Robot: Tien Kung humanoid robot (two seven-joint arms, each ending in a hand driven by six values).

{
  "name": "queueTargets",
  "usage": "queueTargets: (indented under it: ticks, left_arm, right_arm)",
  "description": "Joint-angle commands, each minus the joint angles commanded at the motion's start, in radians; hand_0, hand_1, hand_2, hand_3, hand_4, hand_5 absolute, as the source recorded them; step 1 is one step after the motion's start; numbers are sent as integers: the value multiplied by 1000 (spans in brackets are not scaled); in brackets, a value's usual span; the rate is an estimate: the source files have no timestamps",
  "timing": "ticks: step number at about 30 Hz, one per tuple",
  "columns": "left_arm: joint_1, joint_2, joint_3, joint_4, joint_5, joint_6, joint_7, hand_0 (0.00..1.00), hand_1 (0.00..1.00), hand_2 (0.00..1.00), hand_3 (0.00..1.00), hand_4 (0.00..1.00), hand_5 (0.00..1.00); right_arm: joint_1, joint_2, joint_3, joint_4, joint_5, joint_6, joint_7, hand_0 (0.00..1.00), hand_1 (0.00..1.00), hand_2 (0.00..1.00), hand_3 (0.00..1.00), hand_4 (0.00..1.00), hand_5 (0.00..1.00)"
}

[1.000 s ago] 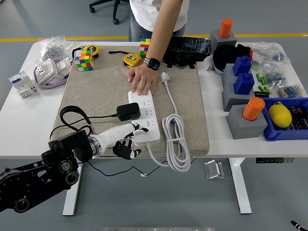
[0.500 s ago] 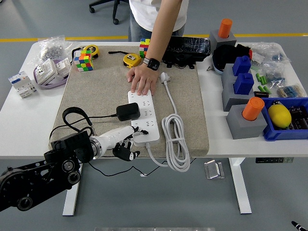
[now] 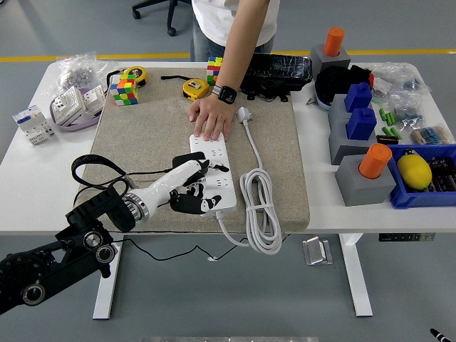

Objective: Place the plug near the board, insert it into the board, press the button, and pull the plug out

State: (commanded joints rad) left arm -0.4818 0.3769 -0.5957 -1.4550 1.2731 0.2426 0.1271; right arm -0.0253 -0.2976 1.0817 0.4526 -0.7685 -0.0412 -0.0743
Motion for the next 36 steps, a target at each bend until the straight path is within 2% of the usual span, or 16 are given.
queueTargets:
  ticks: [4, 6, 25, 27, 29, 30, 33, 35, 36]
  left_arm:
    - [13, -5, -1, 23, -132, 112, -115, 273, 323, 460, 521, 795, 237]
    - [16, -6, -4, 26, -161, 126, -139, 288, 345, 473, 522, 794, 259]
    - [16, -3, -14, 22, -144, 108, -122, 277, 336, 467, 535, 785, 265]
    - [16, -2, -21, 16, -108, 79, -95, 277, 336, 467, 535, 785, 265]
    - [15, 0, -33, 1, -37, 13, -31, 277, 336, 467, 535, 785, 265]
    - [13, 3, -37, -9, 4, -27, 6, 229, 121, 237, 656, 795, 245]
    - [8, 8, -39, -28, 86, -119, 94, 229, 121, 237, 656, 795, 245]
    - [3, 10, -37, -35, 130, -159, 138, 229, 121, 237, 656, 795, 245]
    - [0, 10, -34, -37, 145, -173, 156, 131, 44, 142, 824, 796, 164]
  right_arm:
    - [0, 1, 0, -2, 0, 0, 0, 614, 666, 638, 566, 983, 586]
    - [-1, 2, 0, -2, 1, 0, 0, 615, 666, 638, 566, 983, 585]
    - [-1, 1, 1, -1, 2, 0, 0, 614, 666, 638, 566, 983, 587]
    - [-1, 1, 0, -1, 2, 0, 0, 614, 666, 638, 566, 983, 587]
    - [-1, 1, -1, -1, 2, 0, 0, 614, 666, 638, 566, 983, 587]
    - [-1, 1, -2, -1, 2, 0, 0, 614, 666, 639, 565, 982, 586]
    - [0, 0, -4, -2, 3, 0, 0, 614, 666, 639, 565, 982, 586]
    - [2, -1, -6, -2, 3, 0, 0, 614, 666, 639, 565, 982, 586]
    - [3, -1, -6, -2, 3, 0, 0, 616, 666, 638, 566, 982, 585]
